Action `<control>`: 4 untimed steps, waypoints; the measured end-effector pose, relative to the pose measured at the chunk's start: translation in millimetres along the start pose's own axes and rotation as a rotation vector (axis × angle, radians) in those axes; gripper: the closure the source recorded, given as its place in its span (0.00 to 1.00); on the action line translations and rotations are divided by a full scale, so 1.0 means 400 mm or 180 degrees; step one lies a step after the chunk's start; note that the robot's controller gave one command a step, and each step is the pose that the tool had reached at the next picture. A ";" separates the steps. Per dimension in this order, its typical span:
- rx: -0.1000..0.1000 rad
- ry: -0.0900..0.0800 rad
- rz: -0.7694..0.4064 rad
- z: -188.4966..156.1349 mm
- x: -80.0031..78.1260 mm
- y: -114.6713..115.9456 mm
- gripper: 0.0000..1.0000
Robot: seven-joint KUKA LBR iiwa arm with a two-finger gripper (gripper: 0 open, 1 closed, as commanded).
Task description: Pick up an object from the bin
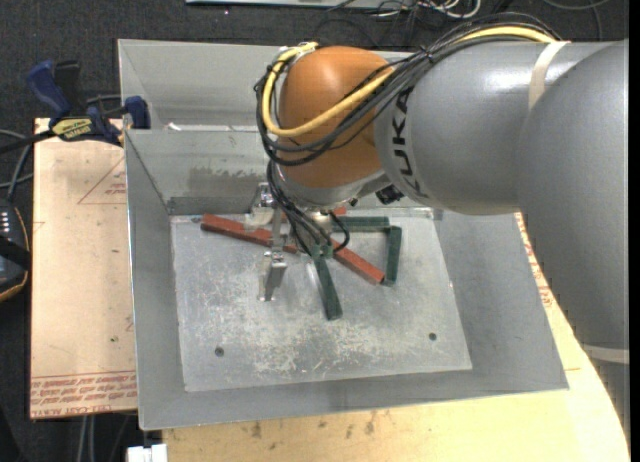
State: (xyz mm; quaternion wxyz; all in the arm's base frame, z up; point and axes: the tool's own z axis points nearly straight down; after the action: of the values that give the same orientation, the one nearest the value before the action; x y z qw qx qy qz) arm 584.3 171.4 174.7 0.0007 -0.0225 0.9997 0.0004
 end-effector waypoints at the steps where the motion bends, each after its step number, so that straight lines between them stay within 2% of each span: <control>1: -0.0008 -0.0004 -0.0126 0.072 -0.031 -0.123 0.00; 2: 0.0017 -0.0019 -0.0337 0.179 -0.122 -0.147 0.00; 3: -0.0021 -0.0051 -0.0638 0.238 -0.159 -0.160 1.00; 4: -0.0021 -0.0051 -0.0637 0.238 -0.159 -0.160 1.00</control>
Offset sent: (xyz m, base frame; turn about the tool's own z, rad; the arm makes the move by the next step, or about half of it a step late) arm 0.0585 -0.0363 -0.0869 -0.1349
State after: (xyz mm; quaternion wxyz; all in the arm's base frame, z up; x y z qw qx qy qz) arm 650.7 110.5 79.7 0.0088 -0.1223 0.9925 0.0039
